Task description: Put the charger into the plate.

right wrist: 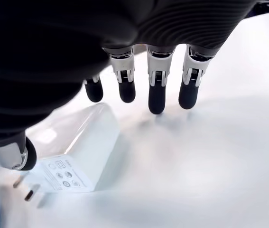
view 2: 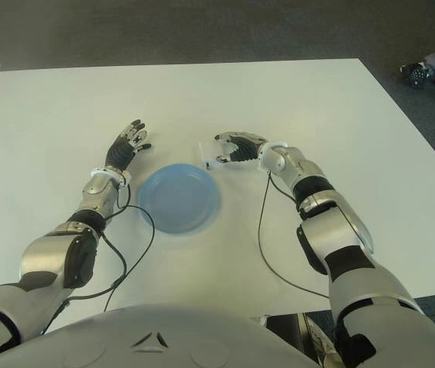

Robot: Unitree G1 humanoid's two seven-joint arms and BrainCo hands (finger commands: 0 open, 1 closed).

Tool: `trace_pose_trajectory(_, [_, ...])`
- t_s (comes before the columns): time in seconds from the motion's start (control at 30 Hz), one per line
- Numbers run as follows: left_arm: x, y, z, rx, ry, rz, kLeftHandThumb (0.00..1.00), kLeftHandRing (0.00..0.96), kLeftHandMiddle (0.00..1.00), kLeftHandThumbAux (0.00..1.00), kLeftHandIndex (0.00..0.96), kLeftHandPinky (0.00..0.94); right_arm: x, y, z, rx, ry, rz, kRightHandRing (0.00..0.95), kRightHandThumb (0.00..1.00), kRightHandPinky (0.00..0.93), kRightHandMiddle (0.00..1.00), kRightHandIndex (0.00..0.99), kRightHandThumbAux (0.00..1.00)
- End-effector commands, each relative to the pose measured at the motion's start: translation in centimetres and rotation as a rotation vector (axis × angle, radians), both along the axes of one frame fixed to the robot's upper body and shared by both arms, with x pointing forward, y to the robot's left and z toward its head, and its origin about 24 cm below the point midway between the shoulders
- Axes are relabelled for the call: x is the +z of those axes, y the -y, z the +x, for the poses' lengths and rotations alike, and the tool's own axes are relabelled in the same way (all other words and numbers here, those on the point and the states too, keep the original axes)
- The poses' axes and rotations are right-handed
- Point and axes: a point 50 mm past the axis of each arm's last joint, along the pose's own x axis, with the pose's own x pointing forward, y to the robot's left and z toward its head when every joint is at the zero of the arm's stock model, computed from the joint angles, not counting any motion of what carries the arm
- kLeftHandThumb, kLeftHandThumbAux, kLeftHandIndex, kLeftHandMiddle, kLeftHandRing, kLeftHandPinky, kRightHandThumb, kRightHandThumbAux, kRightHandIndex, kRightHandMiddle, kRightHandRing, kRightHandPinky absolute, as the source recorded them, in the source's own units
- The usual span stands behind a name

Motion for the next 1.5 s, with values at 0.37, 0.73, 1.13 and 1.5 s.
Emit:
trace_pose_trajectory(0.37, [-2.2, 0.5, -1.4, -0.017, -0.13, 0.003, 0.057, 0.0, 0.0, 0.545, 0.0, 0.036, 2.0, -0.9, 0.5, 0.103, 0.197, -0.048, 0.003, 0.426, 0.039, 0.0, 0.0, 0.28])
trace_pose_trajectory(0.73, [-2.2, 0.6, -1.3, -0.02, -0.134, 0.0, 0.058, 0.0, 0.0, 0.54, 0.0, 0.028, 1.2, -1.1, 0.3, 0.062, 0.264, 0.002, 0.0, 0.373, 0.0, 0.0, 0.0, 0.204])
trace_pose_trajectory(1.13, [-2.2, 0.8, -1.3, -0.02, -0.135, 0.005, 0.058, 0.0, 0.0, 0.521, 0.0, 0.026, -0.5, -1.3, 0.1, -0.028, 0.289, -0.009, 0.0, 0.367, 0.0, 0.0, 0.0, 0.119])
trace_pose_trajectory(1.5, [-2.2, 0.9, -1.3, -0.015, -0.134, -0.006, 0.058, 0.0, 0.0, 0.525, 0.0, 0.029, -1.1, -1.4, 0.2, -0.057, 0.305, -0.055, 0.0, 0.379, 0.0, 0.0, 0.0, 0.103])
